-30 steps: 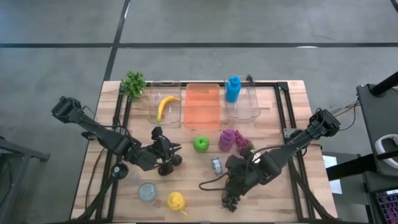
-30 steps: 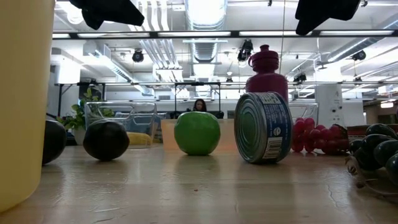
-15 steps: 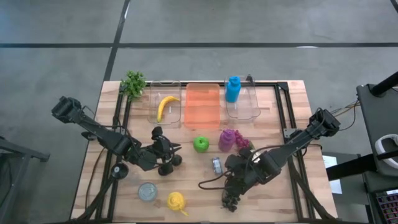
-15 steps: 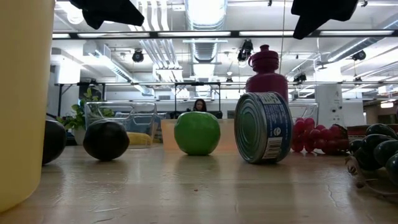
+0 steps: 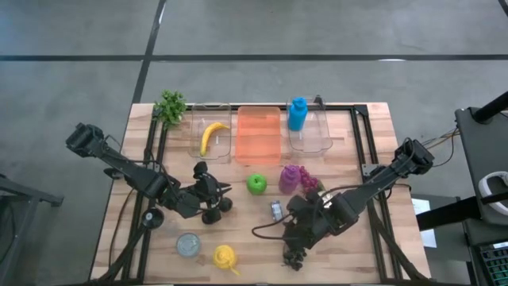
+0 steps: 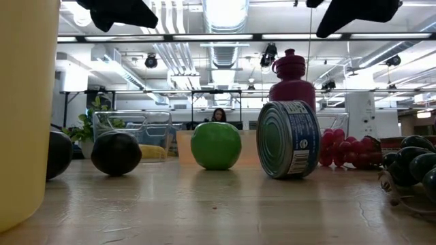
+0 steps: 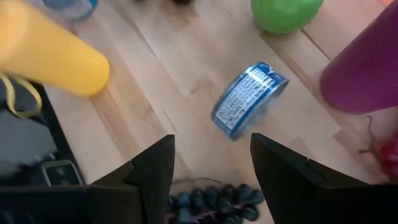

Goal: Pick & Place Food Item
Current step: Put the blue tuna can into the orange bin

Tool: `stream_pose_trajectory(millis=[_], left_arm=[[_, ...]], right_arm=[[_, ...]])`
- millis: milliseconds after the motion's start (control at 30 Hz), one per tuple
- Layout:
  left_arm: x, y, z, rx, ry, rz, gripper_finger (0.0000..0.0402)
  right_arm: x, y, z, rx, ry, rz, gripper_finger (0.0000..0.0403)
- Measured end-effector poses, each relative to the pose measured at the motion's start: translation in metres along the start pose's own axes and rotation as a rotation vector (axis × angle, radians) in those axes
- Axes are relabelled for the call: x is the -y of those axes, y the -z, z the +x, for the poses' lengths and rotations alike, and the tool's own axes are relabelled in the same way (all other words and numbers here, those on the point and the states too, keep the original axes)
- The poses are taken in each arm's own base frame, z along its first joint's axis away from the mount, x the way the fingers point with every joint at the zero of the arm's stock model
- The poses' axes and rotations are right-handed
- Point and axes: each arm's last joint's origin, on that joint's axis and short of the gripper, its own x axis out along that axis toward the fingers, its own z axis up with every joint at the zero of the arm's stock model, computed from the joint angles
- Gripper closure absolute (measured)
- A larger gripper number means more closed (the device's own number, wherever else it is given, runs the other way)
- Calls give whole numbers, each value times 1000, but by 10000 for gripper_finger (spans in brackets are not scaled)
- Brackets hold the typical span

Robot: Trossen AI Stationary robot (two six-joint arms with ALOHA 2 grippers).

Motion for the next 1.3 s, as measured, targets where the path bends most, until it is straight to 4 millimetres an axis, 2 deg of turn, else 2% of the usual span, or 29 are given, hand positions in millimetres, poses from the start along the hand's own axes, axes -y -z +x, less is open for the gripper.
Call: stream_pose_trajectory(millis=[600,800,1100,1300], left_arm=[[0,1,0,-5,-2,5,355],[0,0,0,-5,-2,5,355],[0,1,0,-5,-2,5,355],[0,0,0,-4,-2,4,355]], right_arm=[[0,11,60,9,173,134,211],[0,8,65,54,186,57,206],[1,6,66,126,205,121,185],[1,12,74,177,246,116,155]])
